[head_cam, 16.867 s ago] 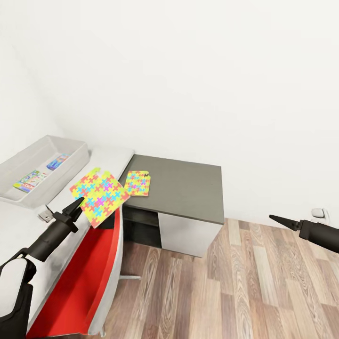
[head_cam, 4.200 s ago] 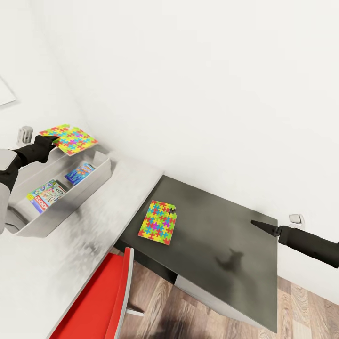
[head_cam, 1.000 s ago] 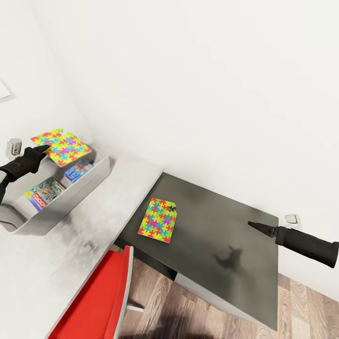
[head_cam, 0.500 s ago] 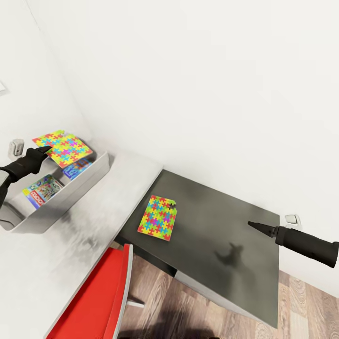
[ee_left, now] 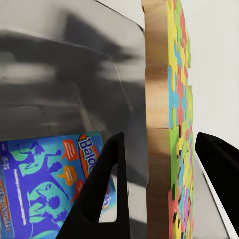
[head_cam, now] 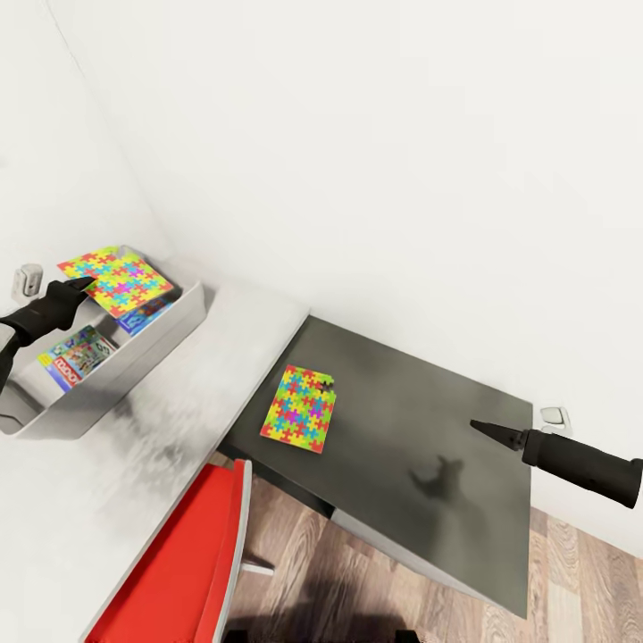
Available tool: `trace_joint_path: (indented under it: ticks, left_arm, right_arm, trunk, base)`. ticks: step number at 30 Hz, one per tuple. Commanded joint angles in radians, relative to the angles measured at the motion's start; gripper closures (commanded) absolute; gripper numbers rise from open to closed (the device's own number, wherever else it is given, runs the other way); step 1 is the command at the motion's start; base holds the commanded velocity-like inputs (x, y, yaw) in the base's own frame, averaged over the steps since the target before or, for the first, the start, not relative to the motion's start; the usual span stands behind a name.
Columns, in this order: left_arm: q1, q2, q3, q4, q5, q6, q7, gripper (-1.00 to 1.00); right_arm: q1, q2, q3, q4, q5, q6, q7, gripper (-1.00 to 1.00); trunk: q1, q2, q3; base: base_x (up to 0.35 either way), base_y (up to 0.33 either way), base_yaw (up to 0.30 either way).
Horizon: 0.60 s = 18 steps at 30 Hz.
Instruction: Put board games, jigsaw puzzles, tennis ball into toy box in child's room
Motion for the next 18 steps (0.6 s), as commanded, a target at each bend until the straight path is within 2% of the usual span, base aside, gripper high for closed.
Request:
trace_joint_path:
  ticks: [1, 18]
  left_arm:
    - [-0.001, 0.000, 0.006, 0.000, 0.004, 0.005, -0.001, 1.00]
    - [-0.001, 0.003, 0.008, 0.001, 0.006, -0.007, 0.012, 1.00]
  right_arm:
    - [-0.001, 0.000, -0.001, 0.000, -0.001, 0.006, 0.002, -1.00]
    - [-0.001, 0.000, -0.001, 0.000, -0.001, 0.006, 0.003, -1.00]
  trunk:
    - [0.000, -0.001, -0.003]
    - [0.000, -0.001, -0.030]
  base:
    - [0.000, 0.000, 0.000]
    - [0.000, 0.000, 0.000]
